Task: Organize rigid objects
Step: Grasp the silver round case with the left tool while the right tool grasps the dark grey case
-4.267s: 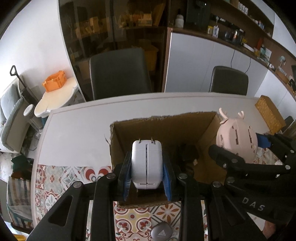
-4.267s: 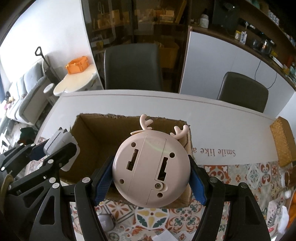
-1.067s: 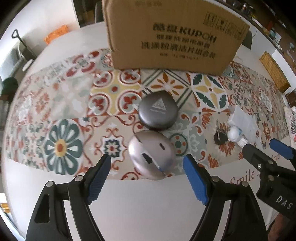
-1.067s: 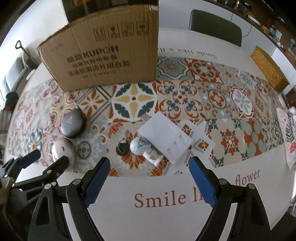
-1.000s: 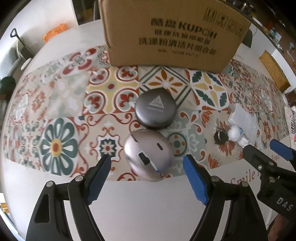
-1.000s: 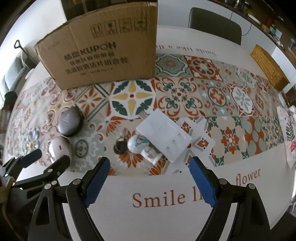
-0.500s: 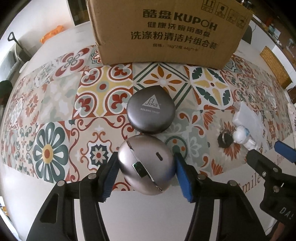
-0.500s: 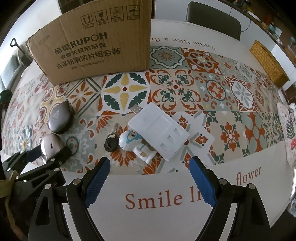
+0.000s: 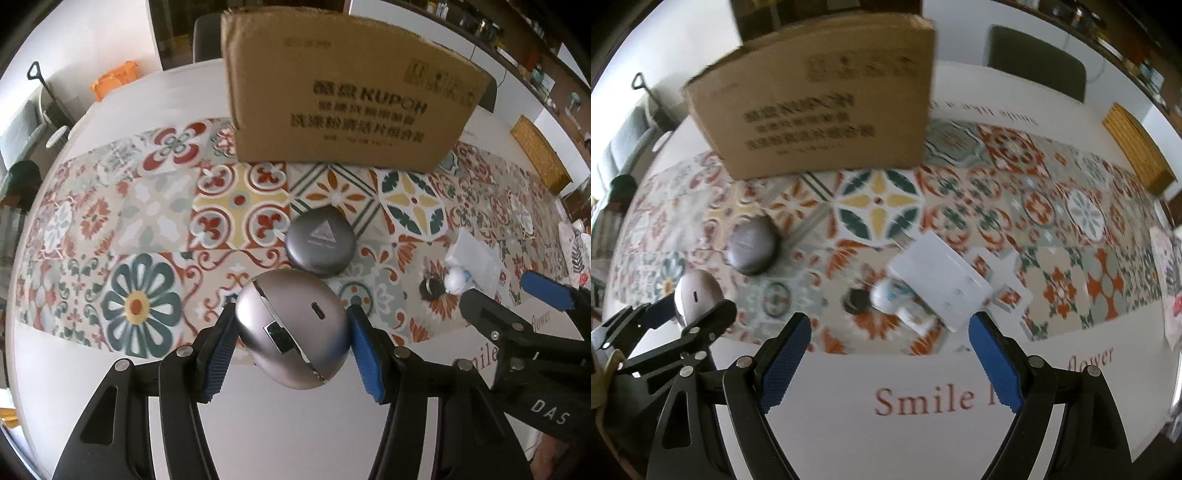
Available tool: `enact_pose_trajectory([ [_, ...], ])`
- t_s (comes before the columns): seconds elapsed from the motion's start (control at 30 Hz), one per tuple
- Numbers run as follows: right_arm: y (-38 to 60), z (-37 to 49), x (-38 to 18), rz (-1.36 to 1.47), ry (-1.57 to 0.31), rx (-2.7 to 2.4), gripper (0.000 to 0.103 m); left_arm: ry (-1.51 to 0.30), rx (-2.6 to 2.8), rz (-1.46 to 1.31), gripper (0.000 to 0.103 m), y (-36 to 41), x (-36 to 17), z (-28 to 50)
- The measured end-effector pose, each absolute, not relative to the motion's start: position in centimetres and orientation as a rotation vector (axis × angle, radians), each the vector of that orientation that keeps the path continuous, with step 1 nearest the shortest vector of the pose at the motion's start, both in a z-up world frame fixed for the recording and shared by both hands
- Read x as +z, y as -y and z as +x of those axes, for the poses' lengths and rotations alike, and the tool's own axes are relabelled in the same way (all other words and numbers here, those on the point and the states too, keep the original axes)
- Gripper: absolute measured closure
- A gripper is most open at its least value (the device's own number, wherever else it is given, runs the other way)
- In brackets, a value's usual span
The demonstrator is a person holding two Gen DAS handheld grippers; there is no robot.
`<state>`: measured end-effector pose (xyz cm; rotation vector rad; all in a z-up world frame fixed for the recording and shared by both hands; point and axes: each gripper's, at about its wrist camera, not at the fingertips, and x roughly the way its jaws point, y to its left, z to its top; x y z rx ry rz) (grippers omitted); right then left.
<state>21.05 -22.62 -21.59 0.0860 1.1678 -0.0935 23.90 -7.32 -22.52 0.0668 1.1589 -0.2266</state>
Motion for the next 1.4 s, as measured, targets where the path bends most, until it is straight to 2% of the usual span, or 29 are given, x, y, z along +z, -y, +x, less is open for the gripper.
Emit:
enact_pose_trajectory([
  [0.33,18.3,24.5,-21.2,0.028,-1.143,0.044,0.016,-1.148,-0.150,0.038,0.045,2.7,-21.9,24.6],
  [1.0,11.9,29.5,-24.8,0.006,-1.211,0.202,0.017,-1.164,-0.048,0.012,0.045,-1.8,-23.7,26.4],
  [1.27,10.5,30.7,-26.6,-0.033,-1.255,0.178,0.025,-1.184,-0.021,-0.002,0.045,-2.7,-24.9,27.3],
  [1.4,9.6,31.1,-27.3,-0.046,-1.261,0.180,0.040,-1.185,-0.017,0.006,0.045,-2.9,-25.0,27.5],
])
